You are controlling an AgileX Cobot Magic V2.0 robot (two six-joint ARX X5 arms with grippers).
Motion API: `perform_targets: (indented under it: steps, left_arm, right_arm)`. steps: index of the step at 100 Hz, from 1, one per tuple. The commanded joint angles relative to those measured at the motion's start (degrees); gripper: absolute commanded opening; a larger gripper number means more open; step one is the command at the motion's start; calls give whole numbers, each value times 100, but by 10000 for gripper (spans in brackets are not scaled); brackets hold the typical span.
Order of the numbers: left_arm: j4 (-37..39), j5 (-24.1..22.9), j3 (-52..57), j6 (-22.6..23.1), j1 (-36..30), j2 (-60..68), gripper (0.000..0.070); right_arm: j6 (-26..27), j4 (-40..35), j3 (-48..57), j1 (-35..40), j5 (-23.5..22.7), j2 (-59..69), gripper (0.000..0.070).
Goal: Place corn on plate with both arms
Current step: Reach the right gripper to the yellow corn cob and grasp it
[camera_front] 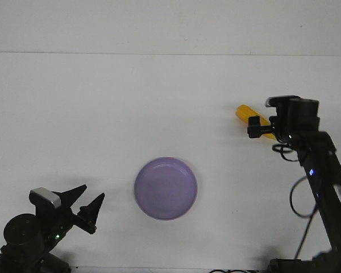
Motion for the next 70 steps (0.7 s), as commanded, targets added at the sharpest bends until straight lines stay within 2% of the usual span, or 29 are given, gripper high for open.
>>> perform_targets:
  steps: [1, 10, 21, 54, 59, 70]
  left_arm:
    - [33, -9, 72, -4, -24, 4, 428]
    - [22, -9, 72, -4, -24, 4, 428]
    - [15, -9, 72, -7, -24, 4, 428]
    - [-2, -26, 72, -9, -24, 4, 428]
    - [-2, -26, 72, -9, -24, 4, 428]
    - [0, -26, 72, -11, -24, 4, 428]
  right_arm:
    - [-662, -291, 645, 35, 243, 802, 620]
    - [-855, -595, 1261, 57, 407, 1578, 620]
    - [-986, -610, 1670, 57, 509, 2203, 620]
    - [-1130, -271, 1744, 105, 737, 2830, 612]
    - [-1128, -197, 1744, 105, 758, 2850, 586]
    - [-1126, -160, 1744, 105, 876, 2879, 454]
